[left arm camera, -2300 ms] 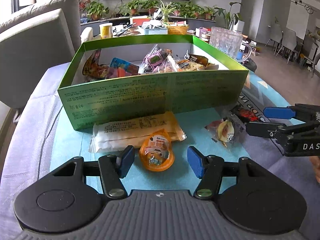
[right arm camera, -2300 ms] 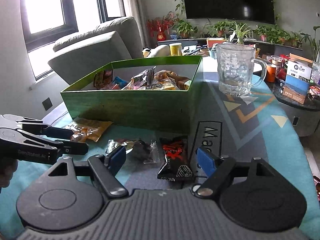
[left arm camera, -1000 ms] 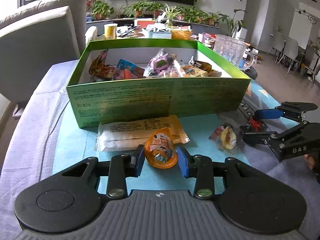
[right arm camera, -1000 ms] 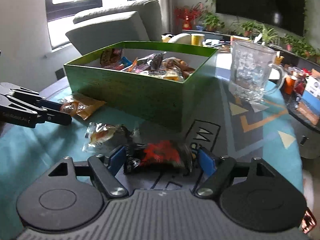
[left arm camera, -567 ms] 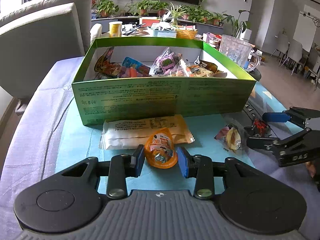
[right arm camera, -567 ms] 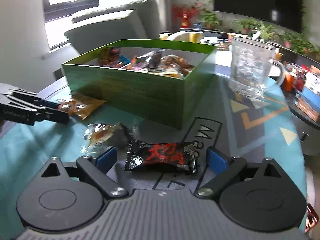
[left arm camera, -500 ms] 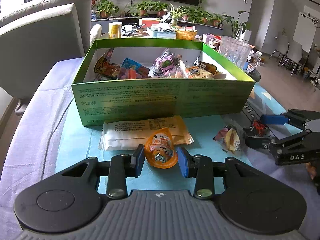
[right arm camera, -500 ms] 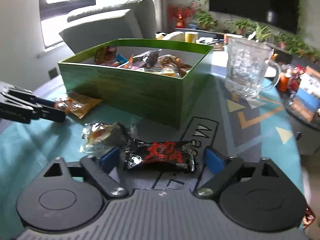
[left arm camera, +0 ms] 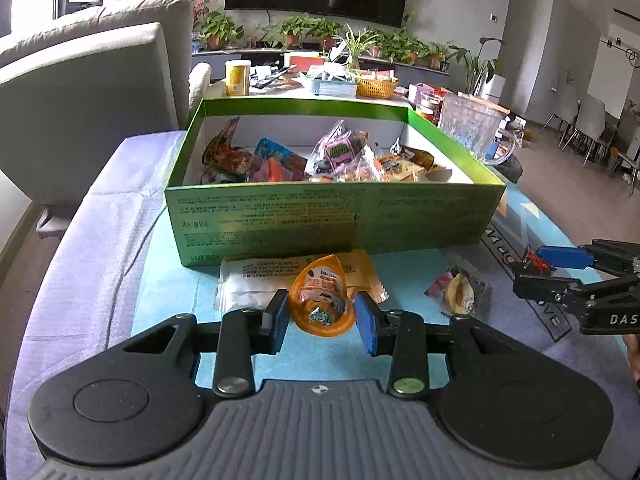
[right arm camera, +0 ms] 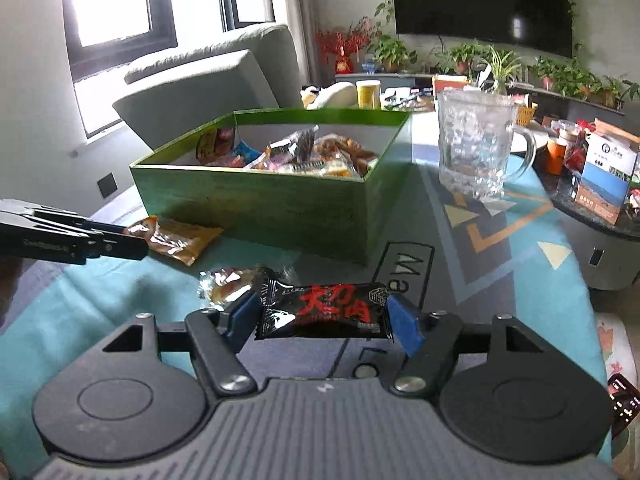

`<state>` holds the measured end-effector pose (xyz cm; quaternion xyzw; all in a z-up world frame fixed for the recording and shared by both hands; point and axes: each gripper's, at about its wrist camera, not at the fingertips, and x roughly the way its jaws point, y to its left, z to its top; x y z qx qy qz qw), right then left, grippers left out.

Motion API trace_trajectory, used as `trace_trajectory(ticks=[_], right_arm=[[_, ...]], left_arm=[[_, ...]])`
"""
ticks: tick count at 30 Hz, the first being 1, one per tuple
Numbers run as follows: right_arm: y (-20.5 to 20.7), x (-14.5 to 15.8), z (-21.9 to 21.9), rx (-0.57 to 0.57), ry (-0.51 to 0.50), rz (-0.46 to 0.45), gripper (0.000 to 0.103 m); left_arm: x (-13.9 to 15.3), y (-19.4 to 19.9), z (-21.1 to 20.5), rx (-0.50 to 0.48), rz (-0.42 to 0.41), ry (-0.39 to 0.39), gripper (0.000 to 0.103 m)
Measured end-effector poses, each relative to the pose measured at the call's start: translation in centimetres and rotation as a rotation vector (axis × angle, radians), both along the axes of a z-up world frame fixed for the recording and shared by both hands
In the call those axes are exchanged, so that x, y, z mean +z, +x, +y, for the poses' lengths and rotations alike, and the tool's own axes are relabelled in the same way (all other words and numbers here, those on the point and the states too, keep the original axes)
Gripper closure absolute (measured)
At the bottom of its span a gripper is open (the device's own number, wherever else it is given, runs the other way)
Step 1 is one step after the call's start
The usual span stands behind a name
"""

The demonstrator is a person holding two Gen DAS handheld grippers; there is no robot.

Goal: Organize snacks
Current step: 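Carry both snacks over the green box and open both tools to drop them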

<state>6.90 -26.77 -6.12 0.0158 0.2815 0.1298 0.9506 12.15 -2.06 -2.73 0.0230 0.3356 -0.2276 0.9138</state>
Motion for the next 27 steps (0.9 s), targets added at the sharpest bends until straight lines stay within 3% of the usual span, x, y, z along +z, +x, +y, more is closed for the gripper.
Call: trace_trajectory(ticks=[16,27], right_arm=[[1.5,5.4,3.1,0.077,0.126,-0.247,0.043],[4.0,6.5,3.2,0.057,0.127,-0.297,0.043]], left_arm=[[2.5,-0.2,0.8,0.034,-0.08,-0.018,0.07],[4.8,1.6,1.1,0.058,-0.169,-0.039,0.07]])
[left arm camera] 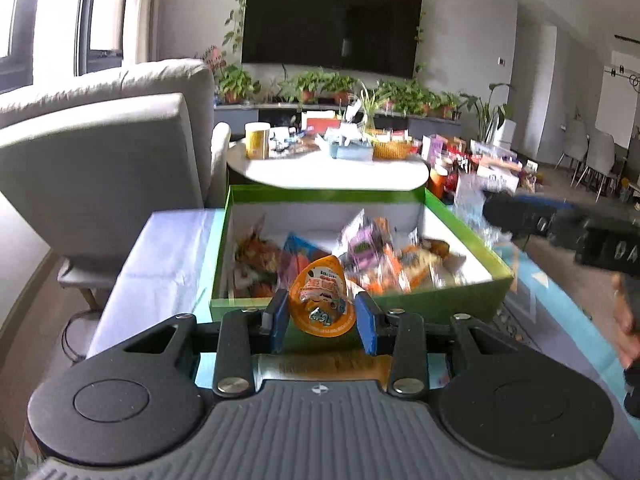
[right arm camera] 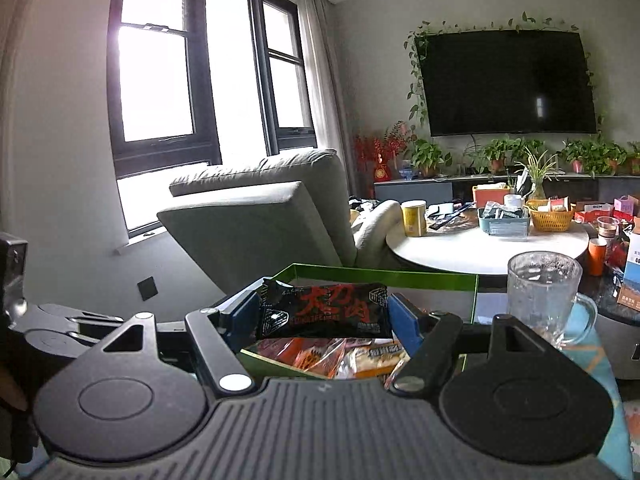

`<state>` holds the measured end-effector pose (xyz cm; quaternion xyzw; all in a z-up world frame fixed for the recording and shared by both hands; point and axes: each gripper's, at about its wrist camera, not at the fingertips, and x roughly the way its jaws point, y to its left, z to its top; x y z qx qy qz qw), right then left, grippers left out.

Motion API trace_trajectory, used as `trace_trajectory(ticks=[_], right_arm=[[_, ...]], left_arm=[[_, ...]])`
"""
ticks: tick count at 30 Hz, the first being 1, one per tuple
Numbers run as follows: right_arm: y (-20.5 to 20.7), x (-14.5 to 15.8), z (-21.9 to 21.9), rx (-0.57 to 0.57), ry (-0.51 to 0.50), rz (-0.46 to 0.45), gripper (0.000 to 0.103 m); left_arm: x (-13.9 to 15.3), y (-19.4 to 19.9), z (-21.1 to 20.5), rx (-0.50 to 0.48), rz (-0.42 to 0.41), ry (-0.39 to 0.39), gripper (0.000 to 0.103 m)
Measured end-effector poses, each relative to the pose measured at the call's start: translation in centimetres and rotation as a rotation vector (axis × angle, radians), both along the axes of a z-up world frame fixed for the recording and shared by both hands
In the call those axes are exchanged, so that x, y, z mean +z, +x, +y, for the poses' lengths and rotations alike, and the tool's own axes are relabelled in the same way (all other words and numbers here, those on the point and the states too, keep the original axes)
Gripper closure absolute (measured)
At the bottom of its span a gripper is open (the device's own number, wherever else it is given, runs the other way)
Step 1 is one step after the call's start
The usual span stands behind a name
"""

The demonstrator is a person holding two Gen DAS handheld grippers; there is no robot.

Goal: Organize snacks
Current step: 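Carry both snacks over the green box and open both tools to drop them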

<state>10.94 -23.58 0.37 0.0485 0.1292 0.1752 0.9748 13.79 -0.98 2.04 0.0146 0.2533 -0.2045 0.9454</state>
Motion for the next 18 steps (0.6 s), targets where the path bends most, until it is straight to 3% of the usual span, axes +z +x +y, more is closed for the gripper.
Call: trace_trajectory(ticks=[5,18], right_arm=[[0.9,-0.5,-0.2,-0.018,0.0,0.017,0.043],[2.9,-1.7,-0.6,-0.083,0.008,0.077,0.043]], left_arm=[[0.6,1.7,-0.5,0.004,-0.032,0.001,0.07],[-0.2,6.6,-1.8,0.02,0.015,-0.024,0.07]])
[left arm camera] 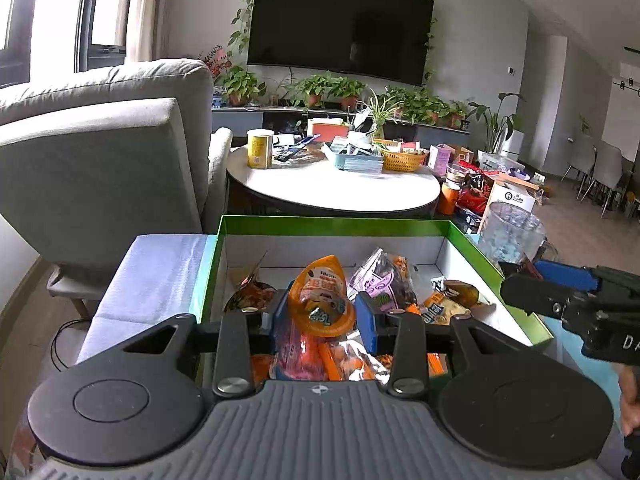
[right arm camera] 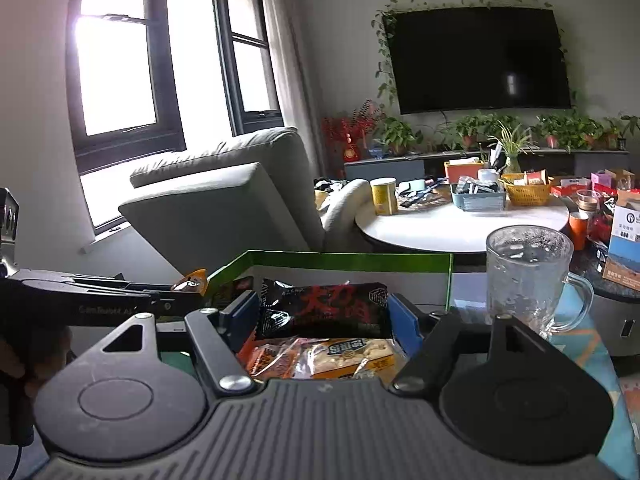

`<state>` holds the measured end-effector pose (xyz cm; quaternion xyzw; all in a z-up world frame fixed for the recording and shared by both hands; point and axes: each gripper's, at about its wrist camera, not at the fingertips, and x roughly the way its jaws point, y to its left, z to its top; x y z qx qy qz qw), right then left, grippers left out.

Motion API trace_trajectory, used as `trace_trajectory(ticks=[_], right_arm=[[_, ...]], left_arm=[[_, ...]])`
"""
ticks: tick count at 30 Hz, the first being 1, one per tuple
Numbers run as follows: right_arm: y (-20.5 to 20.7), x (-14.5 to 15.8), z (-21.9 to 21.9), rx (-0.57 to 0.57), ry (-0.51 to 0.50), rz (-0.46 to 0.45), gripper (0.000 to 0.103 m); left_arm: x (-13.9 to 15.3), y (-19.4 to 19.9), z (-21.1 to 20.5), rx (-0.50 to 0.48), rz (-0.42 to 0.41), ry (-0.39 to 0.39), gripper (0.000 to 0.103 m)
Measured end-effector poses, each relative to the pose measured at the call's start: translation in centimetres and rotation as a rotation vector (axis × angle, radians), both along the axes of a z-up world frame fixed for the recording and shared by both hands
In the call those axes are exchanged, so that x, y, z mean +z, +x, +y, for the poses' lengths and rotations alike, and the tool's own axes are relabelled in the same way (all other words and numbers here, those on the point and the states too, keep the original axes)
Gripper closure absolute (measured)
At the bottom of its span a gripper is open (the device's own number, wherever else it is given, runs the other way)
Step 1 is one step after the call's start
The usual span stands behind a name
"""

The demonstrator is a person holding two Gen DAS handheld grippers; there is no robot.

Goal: Organize snacks
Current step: 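Carry both snacks over the green box and open both tools to drop them, then move both open tools back down to the snacks beside the box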

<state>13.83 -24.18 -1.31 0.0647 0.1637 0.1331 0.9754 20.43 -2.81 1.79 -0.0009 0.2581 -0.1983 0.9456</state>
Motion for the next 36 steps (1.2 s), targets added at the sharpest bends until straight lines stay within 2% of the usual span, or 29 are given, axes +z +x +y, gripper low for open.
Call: trace_trajectory(ticks=[11,20,22,24,36], right_arm=[[1.6,-1.1,-0.6,-0.028,0.012,0.043,0.043],[1.9,-1.4,-0.7,-0.034,0.012,0.056,0.043],[1.9,-1.4,-0.6,-0.038,0.01,0.058,0.043],[1.8,-1.4,-0.5,-0.041,0.009,0.059,0.043],[1.7,-1.8,-0.8,-0.069,0.019,0.063,0.043]], left_arm=[[-1.6,1.6,-0.8,-0.003,0.056,0.015,0.07],[-1.9,2.0,-1.0,0.019,0.08,0.028,0.069],[-2.1,2.1,-1.0,0.027,0.096,0.037,0.067],[-2.2,2.1,-0.9,0.034,0.104,0.041,0.059],[-2.4,1.3,-0.1,0.048,0.105,0.039,0.058]])
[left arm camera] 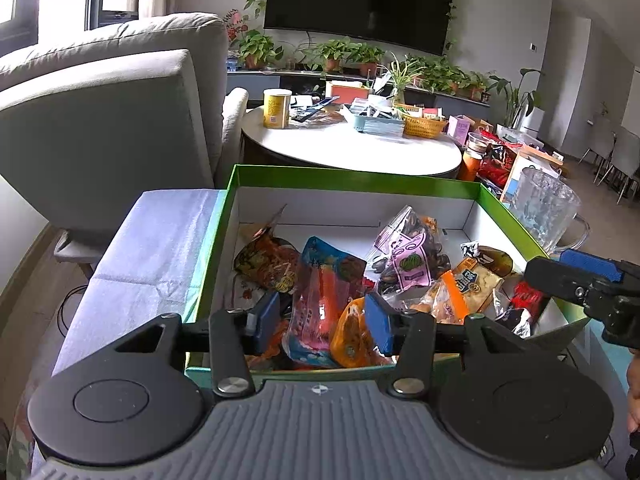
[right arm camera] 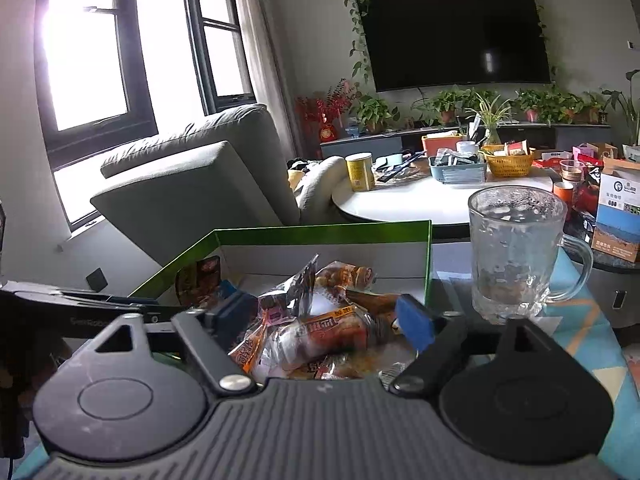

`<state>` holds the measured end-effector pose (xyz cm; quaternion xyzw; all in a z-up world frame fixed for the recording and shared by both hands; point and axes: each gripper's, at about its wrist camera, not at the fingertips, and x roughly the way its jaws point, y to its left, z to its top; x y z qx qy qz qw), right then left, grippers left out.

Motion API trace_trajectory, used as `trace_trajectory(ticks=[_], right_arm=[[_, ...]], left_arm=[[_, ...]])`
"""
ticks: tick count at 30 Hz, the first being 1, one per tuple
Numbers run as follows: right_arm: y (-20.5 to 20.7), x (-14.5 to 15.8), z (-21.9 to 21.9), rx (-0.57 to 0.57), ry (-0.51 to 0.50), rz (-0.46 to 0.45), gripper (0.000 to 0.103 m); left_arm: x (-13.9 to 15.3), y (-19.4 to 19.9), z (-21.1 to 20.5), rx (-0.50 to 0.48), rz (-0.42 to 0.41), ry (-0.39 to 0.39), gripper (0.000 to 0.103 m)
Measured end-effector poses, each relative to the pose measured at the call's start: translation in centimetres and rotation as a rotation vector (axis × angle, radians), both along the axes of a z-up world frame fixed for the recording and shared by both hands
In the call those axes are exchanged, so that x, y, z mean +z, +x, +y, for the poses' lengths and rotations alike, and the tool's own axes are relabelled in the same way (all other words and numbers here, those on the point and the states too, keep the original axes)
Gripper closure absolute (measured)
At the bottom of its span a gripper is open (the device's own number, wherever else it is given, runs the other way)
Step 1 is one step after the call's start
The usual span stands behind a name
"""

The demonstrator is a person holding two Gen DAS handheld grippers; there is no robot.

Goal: Organize snacks
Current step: 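Move both open tools back down to the snacks beside the box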

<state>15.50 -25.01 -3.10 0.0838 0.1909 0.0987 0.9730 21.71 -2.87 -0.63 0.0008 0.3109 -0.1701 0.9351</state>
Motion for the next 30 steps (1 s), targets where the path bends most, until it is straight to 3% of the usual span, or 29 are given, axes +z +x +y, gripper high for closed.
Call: trace_trajectory(ticks=[8,14,22,30], right_arm=[[-0.7,0.0,-0.2,0.003,0.013,-0.003,0.043],[-1.8,0.4,-0.3,-0.008,0.004,-0.02,0.043],[-4.6,0.6,-1.5,-0.016,0.007,-0.03,0.043],[-8.1,-0.9,-2.5,0.037,-0.009,0.044,0.043]], left_arm=[[0.3,-2.0,2.7,0.099,-0.026,-0.042,0.058],[0.8,-3.1,4.0,0.11,-0.045,-0.084,0.059],[1.1,-4.5,4.6,0.17,-0.089,-0.071,0.059],[-0.8,-4.7,5.8,0.214,-0.027,-0.053,0.058]])
